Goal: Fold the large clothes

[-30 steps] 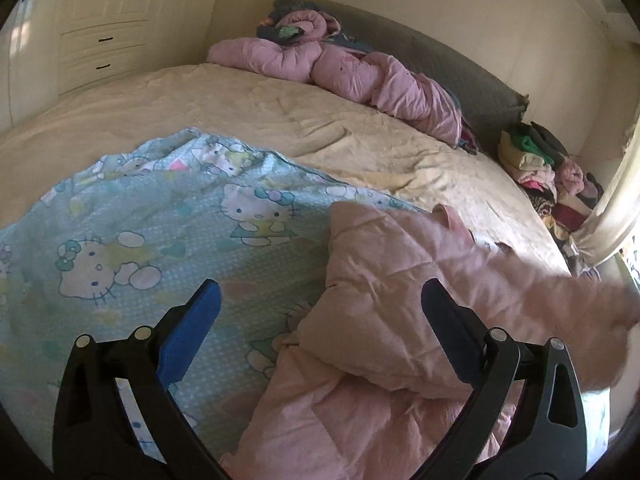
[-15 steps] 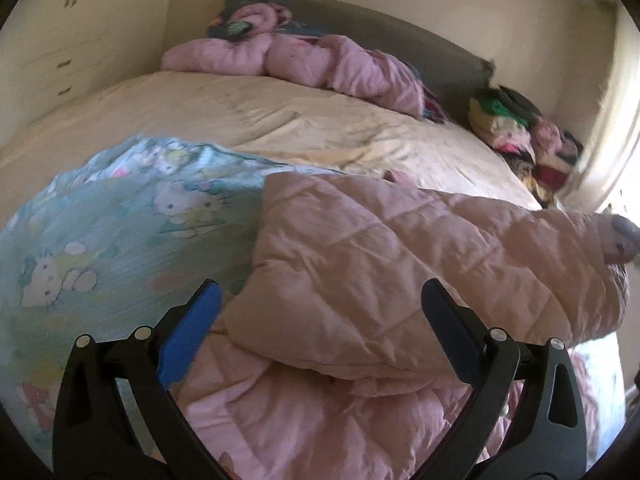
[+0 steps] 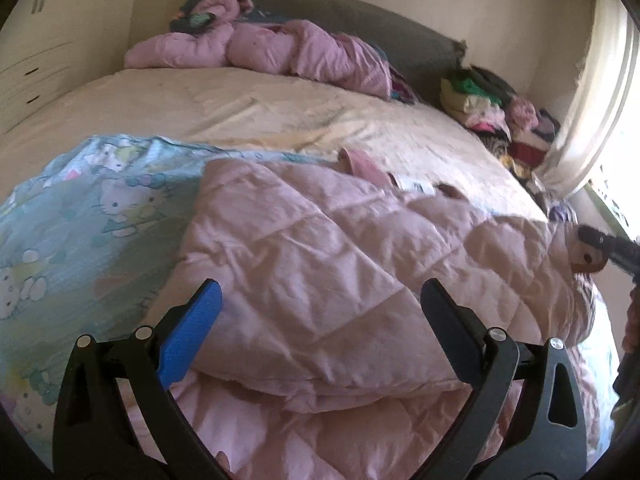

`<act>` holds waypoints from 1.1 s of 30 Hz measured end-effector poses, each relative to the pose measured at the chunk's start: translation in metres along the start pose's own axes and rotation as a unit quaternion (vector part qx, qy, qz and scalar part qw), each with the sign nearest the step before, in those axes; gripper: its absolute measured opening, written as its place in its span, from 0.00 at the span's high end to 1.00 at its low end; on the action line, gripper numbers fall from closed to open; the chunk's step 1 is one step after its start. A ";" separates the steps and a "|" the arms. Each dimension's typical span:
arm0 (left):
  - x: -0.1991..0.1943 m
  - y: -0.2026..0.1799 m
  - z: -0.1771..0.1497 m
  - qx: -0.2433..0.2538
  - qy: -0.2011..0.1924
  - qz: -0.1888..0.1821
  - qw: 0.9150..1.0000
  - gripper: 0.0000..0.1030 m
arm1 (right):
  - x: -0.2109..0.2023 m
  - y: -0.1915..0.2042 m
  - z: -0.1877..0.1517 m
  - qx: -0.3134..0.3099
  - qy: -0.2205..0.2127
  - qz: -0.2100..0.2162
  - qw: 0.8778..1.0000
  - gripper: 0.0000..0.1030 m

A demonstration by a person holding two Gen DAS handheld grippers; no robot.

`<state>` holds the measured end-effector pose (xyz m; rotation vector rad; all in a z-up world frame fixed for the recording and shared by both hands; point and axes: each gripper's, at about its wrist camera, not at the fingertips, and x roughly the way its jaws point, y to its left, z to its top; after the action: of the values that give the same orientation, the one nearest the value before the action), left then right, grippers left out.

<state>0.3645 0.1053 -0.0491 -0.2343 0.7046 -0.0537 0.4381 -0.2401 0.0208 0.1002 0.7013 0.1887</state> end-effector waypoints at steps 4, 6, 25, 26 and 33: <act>0.020 -0.007 -0.008 0.031 0.041 0.030 0.998 0.10 | 0.005 0.001 -0.004 -0.002 0.020 0.002 1.000 0.91; 0.027 -0.005 -0.012 0.034 0.056 0.034 0.997 0.09 | 0.003 0.001 -0.006 0.000 0.021 0.004 1.000 0.85; 0.035 0.009 -0.022 0.022 0.068 0.018 0.997 0.08 | 0.013 0.051 -0.040 -0.051 0.062 0.000 0.997 0.22; 0.036 0.009 -0.022 0.021 0.068 0.016 0.997 0.08 | 0.022 0.053 -0.043 -0.053 0.073 -0.004 0.996 0.22; 0.035 0.008 -0.020 0.020 0.068 0.014 0.997 0.08 | 0.074 0.034 -0.068 0.003 0.133 -0.004 0.991 0.11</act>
<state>0.3773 0.1046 -0.0879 -0.1834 0.8414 -0.0575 0.4444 -0.1901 -0.0727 0.0795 0.9686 0.1945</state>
